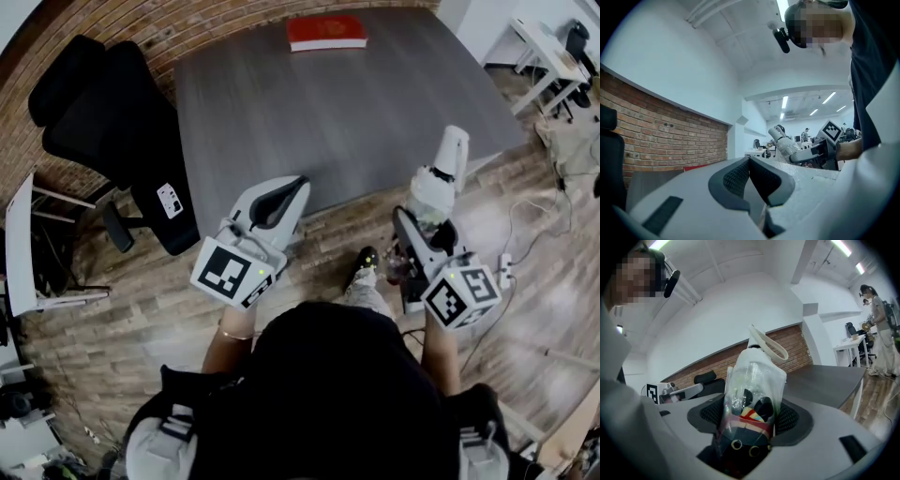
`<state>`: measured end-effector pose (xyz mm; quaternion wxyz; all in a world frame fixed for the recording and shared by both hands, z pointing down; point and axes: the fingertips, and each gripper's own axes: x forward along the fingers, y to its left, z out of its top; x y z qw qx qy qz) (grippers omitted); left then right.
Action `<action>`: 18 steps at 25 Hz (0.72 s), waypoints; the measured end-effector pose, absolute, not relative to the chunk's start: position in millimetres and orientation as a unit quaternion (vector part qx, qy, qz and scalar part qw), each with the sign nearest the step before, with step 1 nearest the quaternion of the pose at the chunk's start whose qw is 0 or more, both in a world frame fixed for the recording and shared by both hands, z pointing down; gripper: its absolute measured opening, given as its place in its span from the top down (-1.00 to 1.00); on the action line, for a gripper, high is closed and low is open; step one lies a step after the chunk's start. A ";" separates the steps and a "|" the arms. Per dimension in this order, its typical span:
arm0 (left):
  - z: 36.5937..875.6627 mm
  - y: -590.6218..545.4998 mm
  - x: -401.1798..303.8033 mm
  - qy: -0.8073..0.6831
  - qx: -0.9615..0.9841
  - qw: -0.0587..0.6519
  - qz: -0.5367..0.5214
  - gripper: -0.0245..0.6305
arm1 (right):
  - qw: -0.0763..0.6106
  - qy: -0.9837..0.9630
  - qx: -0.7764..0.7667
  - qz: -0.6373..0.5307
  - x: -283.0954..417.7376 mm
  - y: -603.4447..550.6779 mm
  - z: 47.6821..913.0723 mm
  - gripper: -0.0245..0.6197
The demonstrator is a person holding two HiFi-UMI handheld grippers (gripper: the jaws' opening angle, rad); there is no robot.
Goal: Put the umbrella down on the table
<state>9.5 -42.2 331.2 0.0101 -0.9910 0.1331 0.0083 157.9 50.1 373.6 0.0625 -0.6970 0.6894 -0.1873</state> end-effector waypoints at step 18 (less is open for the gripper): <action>330.3 -114.9 77.6 0.243 -0.970 0.009 -0.003 0.92 | 0.043 0.761 -0.608 -0.222 235.0 -60.2 380.9 0.02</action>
